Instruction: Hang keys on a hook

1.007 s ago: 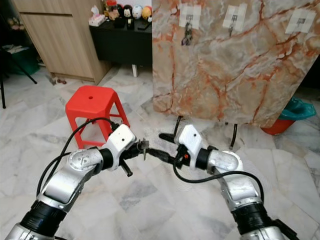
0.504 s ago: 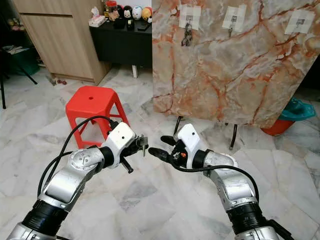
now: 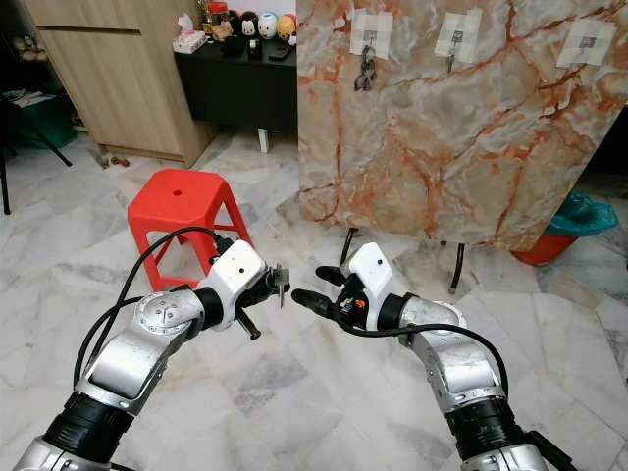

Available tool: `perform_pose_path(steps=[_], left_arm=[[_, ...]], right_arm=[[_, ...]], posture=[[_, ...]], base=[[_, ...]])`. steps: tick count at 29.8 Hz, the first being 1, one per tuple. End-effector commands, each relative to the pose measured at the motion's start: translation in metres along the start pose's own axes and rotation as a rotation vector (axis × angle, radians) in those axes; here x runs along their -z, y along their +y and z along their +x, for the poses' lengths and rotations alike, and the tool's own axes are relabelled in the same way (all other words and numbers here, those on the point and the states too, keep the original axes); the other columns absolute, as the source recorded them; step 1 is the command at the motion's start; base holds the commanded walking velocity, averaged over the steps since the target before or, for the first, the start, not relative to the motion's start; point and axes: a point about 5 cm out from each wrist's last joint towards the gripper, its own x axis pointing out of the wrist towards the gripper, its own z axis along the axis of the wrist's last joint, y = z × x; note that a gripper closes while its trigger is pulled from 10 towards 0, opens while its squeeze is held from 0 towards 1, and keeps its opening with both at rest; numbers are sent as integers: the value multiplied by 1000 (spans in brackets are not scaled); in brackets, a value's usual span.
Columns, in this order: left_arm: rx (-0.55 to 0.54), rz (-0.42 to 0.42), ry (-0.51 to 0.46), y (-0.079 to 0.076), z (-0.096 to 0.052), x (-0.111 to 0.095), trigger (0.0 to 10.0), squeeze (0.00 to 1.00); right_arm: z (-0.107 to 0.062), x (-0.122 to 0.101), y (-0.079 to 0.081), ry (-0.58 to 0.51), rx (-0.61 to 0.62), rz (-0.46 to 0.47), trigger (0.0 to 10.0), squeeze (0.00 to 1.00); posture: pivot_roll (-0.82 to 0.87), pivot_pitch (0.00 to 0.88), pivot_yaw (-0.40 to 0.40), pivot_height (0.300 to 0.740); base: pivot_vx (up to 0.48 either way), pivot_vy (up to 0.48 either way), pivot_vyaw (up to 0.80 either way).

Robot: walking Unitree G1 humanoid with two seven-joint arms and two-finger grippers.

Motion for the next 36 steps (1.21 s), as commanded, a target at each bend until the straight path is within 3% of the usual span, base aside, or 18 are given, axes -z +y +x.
perform_pose_path(steps=[1,7,8,9,11,21,25,29,36], left_arm=[[-7,11,-15,3,0,-4,10000,0],[-7,11,-15,3,0,-4,10000,0],[-14,17,-15,4,0,-4,10000,0],[-153,7,-31,19,2,-4,10000,0],[-207,1,-37,25,1,-4,10000,0],[-212,6,-49,25,4,-5,10000,0],[-223,10,-59,25,5,-8,10000,0],[-219,29,-72,22,9,-12,10000,0],[-218,36,-87,19,11,-15,10000,0]], right_arm=[[-2,-6,-2,-16,4,-14,10000,0],[-2,-6,-2,-16,4,-14,10000,0],[1,-7,-1,-18,23,16,10000,0],[-4,0,11,-43,2,178,10000,0],[-9,1,15,-55,-17,233,10000,0],[-14,-3,13,-43,6,239,10000,0],[-8,-6,17,-75,3,293,10000,0],[2,-8,32,-113,-44,359,10000,0],[7,-7,29,-133,25,456,10000,0]], posture=[[-16,0,-22,740],[-16,0,-22,740],[-16,0,-22,740],[-21,0,-36,740],[-22,0,-37,740],[-25,0,-36,740],[-25,0,-37,740],[-25,0,-39,740],[-25,0,-43,740]], base=[[0,0,0],[0,0,0],[0,0,0],[0,0,0],[0,0,0],[0,0,0],[0,0,0],[0,0,0],[0,0,0]])
